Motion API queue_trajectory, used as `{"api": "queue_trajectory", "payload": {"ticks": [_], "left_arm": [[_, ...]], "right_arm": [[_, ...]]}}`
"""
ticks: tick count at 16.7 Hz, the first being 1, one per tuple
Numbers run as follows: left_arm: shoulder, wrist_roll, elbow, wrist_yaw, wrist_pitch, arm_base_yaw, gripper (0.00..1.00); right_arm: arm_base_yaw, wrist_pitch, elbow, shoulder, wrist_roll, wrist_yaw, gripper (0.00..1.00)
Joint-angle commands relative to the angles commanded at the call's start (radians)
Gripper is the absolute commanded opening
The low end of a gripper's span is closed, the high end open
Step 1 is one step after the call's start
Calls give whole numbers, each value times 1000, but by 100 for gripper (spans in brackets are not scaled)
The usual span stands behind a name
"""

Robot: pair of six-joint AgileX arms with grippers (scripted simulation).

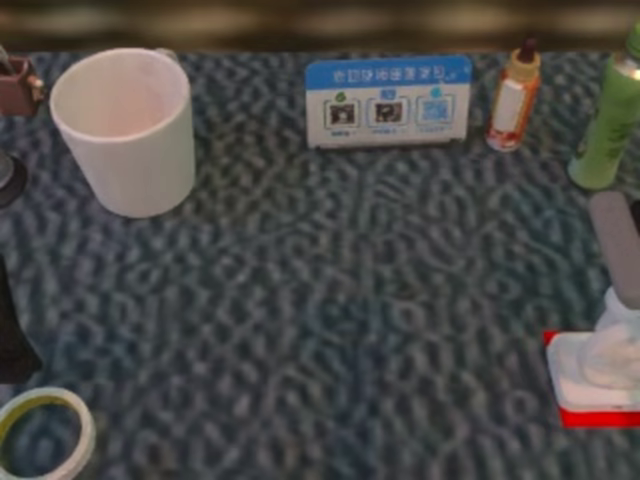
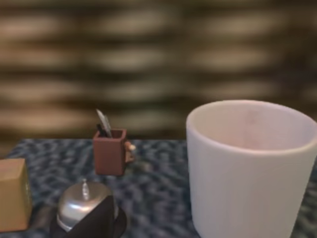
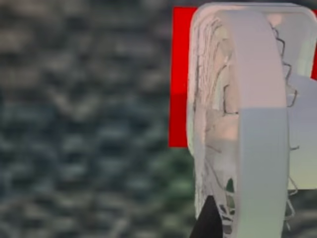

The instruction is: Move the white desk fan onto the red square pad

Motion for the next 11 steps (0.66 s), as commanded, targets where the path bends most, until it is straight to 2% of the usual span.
{"api": "queue_trajectory", "payload": {"ticks": [5, 11], "left_arm": [[0, 0, 0, 0, 0, 0, 100], [0, 0, 0, 0, 0, 0, 100]], "right_arm": [[0, 0, 0, 0, 0, 0, 98], [0, 0, 0, 0, 0, 0, 100]]}}
